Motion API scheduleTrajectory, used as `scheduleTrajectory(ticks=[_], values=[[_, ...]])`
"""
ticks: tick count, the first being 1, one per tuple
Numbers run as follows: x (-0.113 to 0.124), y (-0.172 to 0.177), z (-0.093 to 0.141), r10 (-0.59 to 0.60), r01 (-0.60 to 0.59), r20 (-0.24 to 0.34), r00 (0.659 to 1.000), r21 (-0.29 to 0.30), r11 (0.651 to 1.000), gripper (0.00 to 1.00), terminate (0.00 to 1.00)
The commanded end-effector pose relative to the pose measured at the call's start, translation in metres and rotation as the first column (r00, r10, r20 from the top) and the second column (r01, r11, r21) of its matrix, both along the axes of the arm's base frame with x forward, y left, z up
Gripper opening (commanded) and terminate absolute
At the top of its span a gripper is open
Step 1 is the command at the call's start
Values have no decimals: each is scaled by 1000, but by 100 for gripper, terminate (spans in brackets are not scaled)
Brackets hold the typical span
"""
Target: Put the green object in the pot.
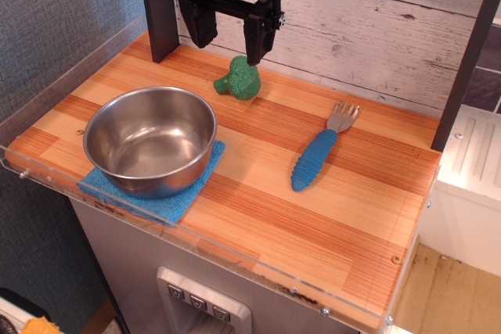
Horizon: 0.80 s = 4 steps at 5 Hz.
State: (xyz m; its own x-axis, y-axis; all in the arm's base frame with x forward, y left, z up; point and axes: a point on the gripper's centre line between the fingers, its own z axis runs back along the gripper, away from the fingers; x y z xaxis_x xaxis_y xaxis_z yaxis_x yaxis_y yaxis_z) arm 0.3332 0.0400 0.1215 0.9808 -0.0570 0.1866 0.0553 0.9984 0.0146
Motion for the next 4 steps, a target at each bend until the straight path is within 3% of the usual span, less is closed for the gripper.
scheduleTrajectory(ticks=[1,4], values=[[0,0,0,0,0,0,1000,0,1000,100,0],[60,39,-12,62,-65,54,997,56,996,100,0]])
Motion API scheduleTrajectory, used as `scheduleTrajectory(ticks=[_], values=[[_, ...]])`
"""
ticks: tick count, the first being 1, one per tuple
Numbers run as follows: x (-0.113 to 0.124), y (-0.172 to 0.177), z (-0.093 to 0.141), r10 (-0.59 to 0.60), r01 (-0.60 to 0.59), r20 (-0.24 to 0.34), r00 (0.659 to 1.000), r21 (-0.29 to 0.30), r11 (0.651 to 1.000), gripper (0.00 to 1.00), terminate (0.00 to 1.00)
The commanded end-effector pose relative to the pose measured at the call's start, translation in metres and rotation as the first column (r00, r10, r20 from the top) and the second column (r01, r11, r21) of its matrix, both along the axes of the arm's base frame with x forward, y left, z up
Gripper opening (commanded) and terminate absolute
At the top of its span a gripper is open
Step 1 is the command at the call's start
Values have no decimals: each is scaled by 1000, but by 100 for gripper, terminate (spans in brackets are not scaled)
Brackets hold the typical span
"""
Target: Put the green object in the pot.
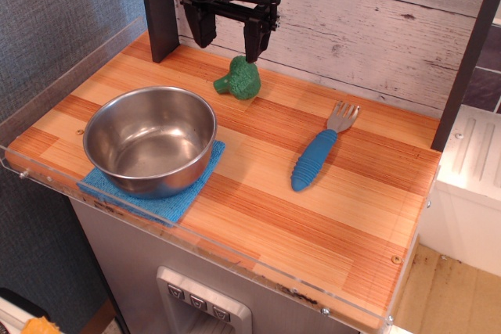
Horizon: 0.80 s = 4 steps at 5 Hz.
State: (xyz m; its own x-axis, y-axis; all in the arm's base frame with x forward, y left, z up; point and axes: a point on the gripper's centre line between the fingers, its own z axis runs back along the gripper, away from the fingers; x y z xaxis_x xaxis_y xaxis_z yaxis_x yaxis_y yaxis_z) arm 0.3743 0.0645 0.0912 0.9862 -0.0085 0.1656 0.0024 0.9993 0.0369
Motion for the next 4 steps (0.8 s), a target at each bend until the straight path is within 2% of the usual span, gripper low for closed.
scheduleTrajectory(ticks=[1,2,4], values=[[26,18,6,13,-15,56,998,45,999,100,0],[24,19,-10,26,-27,17,1000,34,999,100,0],[16,12,-42,53,-54,-55,997,-27,998,100,0]])
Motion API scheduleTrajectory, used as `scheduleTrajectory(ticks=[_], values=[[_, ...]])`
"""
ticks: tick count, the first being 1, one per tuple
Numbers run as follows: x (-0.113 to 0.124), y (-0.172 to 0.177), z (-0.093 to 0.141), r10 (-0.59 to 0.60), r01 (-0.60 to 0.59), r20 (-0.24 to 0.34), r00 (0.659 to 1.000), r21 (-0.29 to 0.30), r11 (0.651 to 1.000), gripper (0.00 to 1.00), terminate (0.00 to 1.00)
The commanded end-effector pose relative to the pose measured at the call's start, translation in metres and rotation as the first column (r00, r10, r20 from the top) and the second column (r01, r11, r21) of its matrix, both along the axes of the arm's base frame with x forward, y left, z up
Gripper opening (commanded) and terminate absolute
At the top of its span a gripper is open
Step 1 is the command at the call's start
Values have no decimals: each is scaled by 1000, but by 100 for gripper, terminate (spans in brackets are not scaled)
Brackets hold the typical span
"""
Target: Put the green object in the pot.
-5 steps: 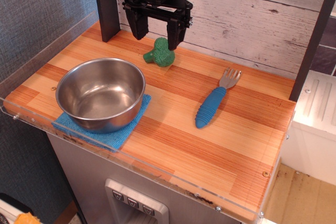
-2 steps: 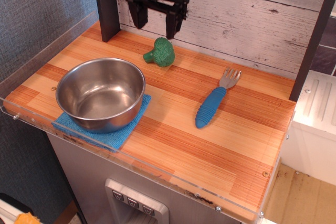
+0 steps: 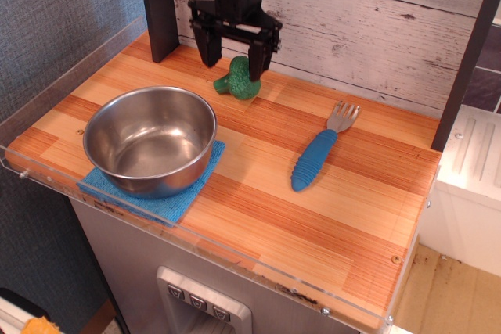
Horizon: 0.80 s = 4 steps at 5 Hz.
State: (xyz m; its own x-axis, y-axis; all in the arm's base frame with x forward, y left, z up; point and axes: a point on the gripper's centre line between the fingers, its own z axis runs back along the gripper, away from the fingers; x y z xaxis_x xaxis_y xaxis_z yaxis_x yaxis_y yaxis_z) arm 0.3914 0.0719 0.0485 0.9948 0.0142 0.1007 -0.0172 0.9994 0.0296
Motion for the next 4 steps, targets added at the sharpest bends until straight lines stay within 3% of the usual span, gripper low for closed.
scheduleTrajectory(ticks=[1,2,3,4], values=[[3,0,-8,60,-57,37,998,-60,997,100,0],[8,-2,-13,54,-53,41,998,-47,998,100,0],[9,-3,-14,48,-47,38,998,-32,998,0,0],[9,-8,-7,19,-18,45,999,-25,1000,0,0]])
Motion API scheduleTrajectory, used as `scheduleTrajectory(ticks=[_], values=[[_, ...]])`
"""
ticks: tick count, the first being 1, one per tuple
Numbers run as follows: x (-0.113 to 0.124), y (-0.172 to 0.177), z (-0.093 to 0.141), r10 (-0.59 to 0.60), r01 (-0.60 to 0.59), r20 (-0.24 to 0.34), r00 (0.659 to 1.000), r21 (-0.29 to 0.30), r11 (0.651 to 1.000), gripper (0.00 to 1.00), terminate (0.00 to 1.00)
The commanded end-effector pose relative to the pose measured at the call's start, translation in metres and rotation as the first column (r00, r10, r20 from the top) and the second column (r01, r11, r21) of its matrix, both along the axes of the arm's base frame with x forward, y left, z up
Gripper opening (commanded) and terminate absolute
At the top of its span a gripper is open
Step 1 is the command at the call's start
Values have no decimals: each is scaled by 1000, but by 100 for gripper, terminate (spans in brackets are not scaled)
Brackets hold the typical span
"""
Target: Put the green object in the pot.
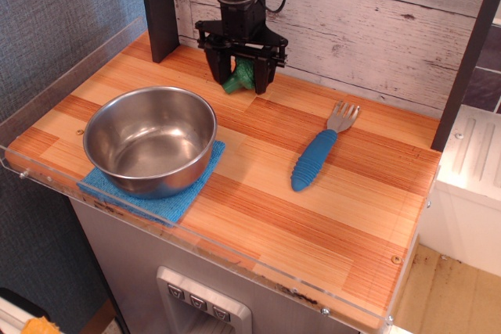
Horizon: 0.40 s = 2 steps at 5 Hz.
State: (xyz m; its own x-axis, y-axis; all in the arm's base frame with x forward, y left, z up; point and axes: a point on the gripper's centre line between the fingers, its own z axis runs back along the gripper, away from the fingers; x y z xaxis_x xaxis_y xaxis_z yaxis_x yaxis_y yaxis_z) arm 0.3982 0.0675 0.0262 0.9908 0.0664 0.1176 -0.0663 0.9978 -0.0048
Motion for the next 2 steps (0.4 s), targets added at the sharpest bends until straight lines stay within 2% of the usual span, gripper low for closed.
scheduleTrajectory(ticks=[1,2], values=[[3,-7,24,-50,50,36,998,17,999,0,0],[3,-8,39,-66,65,66,996,19,998,0,0]])
